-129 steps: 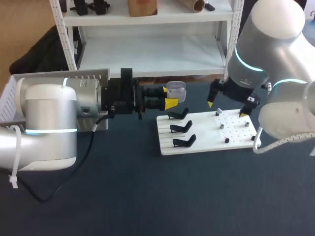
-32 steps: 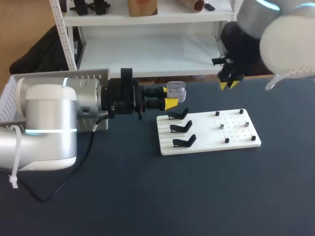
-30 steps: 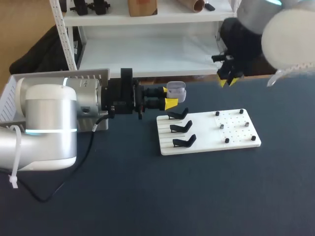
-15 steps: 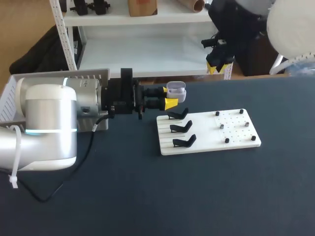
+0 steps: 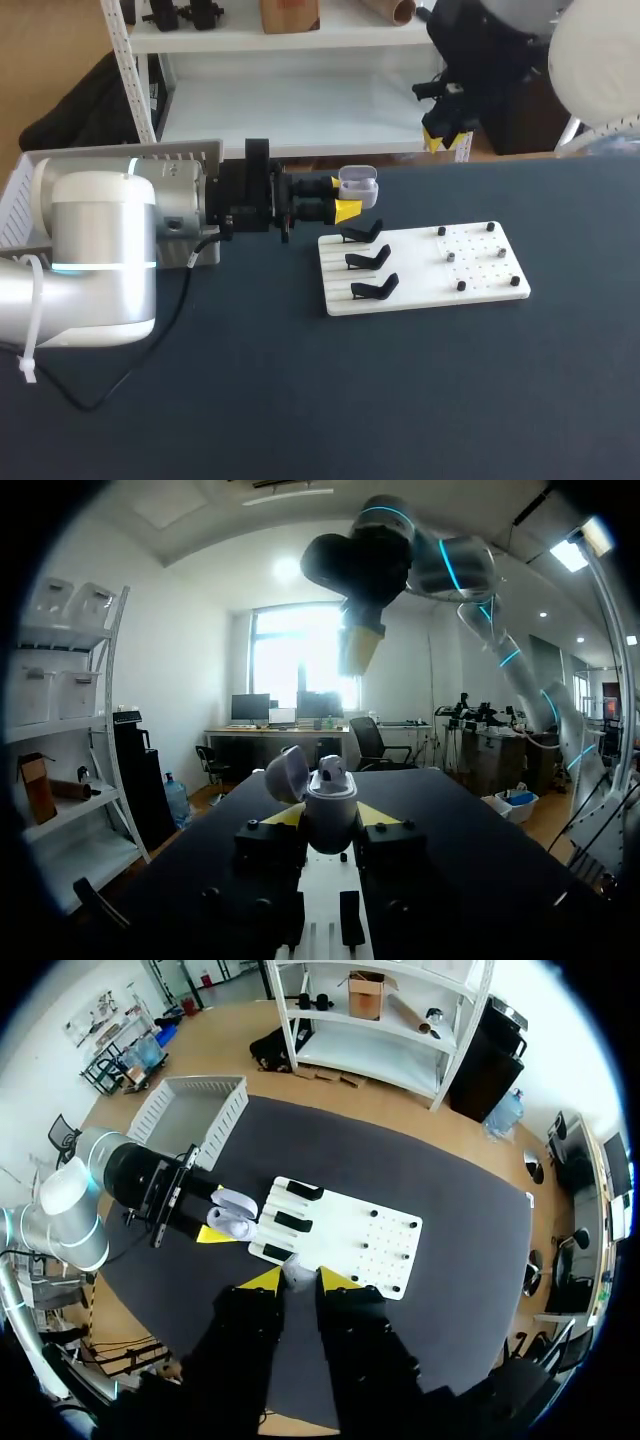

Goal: Pick up each earbud case from the left stands, insert the matching earbuds, close the lid, and place the case in the box.

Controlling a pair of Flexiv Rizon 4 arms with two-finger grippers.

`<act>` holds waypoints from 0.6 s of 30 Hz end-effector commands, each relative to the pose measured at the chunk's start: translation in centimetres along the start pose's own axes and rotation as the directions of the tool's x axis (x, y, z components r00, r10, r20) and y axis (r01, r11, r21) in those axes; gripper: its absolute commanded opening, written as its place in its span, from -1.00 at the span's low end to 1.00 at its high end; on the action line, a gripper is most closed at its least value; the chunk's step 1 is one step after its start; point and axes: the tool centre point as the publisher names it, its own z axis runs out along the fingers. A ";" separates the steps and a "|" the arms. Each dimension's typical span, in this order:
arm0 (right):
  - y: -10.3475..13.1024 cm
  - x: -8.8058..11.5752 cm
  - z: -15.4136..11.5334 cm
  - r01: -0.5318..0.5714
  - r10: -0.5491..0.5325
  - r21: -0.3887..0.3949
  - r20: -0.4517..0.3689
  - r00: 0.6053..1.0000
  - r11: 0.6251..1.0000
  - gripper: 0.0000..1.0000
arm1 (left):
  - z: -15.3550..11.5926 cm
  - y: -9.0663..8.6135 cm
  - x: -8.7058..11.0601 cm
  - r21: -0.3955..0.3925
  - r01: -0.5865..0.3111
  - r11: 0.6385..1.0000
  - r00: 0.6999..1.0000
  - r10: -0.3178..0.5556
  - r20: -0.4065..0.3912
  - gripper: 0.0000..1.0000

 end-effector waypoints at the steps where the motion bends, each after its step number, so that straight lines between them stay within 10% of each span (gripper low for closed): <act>1: 0.6 0.3 -0.2 0.012 -0.012 0.019 0.000 1.000 1.000 -1.00 | 0.0 -0.1 0.1 -0.004 -0.002 1.000 1.000 0.002 0.003 -1.00; 18: 8.0 0.7 -0.2 0.087 -0.086 0.041 -0.013 0.996 0.995 -1.00 | 0.0 -0.1 0.1 -0.004 -0.002 1.000 1.000 0.002 0.003 -1.00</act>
